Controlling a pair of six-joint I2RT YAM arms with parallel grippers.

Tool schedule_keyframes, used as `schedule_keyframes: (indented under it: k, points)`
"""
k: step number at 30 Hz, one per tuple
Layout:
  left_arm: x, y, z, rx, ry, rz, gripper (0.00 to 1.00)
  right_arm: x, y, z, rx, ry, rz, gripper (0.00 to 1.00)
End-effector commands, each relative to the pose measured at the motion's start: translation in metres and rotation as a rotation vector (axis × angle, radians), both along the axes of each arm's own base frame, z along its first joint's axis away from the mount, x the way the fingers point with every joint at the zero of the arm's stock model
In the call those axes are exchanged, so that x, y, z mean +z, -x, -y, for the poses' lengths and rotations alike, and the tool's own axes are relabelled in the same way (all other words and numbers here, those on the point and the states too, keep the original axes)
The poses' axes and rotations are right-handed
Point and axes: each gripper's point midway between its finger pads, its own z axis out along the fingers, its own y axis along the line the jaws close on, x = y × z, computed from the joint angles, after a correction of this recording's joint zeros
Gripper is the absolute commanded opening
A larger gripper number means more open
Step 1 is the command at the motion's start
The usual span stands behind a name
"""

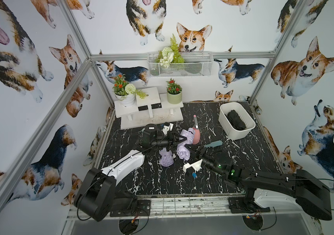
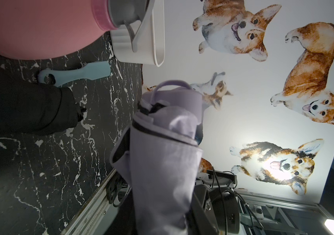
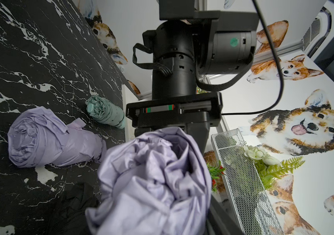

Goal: Put the umbrella into the storage box
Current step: Place the umbrella in the storage box.

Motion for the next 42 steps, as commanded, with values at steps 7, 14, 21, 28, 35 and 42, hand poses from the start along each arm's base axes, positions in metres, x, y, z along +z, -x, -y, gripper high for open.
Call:
schedule_keyframes:
  k: [7, 14, 21, 28, 35, 42]
  points:
    - [0.004, 0.002, 0.011, -0.047, 0.022, 0.058, 0.56, 0.035, 0.000, 0.001, -0.002, -0.119, 0.005, 0.21]
    - [-0.010, -0.011, -0.011, 0.023, -0.053, 0.092, 0.79, 0.049, -0.008, 0.022, -0.050, -0.184, -0.053, 0.05]
    - [-0.027, -0.028, -0.051, 0.142, -0.188, 0.137, 0.81, 0.093, -0.024, 0.070, -0.165, -0.407, -0.189, 0.00]
    - [-0.036, -0.023, -0.080, 0.206, -0.448, 0.271, 0.81, 0.132, -0.084, 0.142, -0.565, -0.634, -0.382, 0.00]
    - [-0.055, -0.014, -0.089, 0.217, -0.581, 0.325, 0.82, 0.144, -0.145, 0.212, -0.893, -0.765, -0.552, 0.00]
    - [-0.067, -0.006, -0.080, 0.176, -0.668, 0.374, 0.83, 0.130, -0.202, 0.262, -1.088, -0.733, -0.676, 0.00]
